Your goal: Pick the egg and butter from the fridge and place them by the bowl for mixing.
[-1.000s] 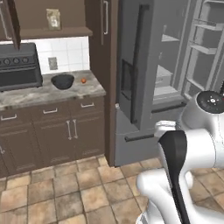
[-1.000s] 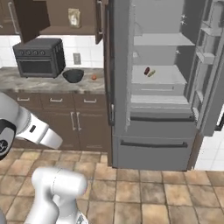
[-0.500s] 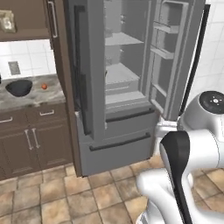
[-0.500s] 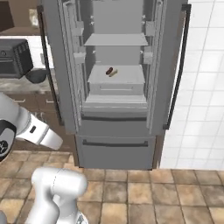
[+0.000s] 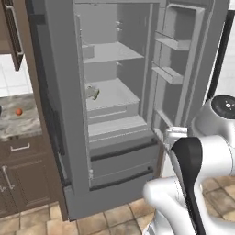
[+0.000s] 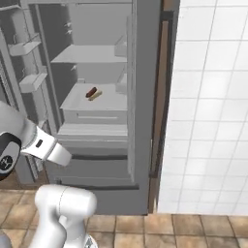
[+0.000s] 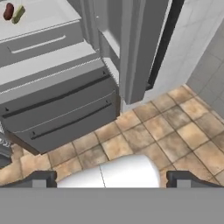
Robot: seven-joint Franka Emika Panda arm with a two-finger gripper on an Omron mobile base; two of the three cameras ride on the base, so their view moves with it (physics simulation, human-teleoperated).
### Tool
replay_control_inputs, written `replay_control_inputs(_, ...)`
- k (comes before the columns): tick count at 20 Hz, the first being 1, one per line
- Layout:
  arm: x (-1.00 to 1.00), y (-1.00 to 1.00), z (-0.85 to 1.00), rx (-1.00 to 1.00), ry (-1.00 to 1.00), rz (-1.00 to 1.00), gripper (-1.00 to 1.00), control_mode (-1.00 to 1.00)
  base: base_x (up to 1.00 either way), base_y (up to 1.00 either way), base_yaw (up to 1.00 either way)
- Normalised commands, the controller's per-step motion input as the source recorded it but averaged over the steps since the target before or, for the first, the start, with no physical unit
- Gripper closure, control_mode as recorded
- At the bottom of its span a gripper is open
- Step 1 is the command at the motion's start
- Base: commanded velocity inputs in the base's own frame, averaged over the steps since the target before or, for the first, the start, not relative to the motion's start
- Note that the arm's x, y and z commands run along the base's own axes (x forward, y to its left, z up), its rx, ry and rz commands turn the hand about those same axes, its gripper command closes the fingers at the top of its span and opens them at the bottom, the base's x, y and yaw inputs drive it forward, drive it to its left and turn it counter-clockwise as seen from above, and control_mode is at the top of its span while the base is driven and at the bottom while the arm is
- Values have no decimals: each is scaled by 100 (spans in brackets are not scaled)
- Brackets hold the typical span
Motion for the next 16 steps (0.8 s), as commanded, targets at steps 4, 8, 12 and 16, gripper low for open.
replay_control_inputs(4,0,0,0,0,0,0,-100,100,100,65,0)
replay_control_inputs(8,0,0,0,0,0,0,-100,100,32,22,0)
replay_control_inputs(12,0,0,0,0,0,0,-100,100,0,0,10)
replay_control_inputs(16,0,0,0,0,0,0,-100,100,0,-39,30)
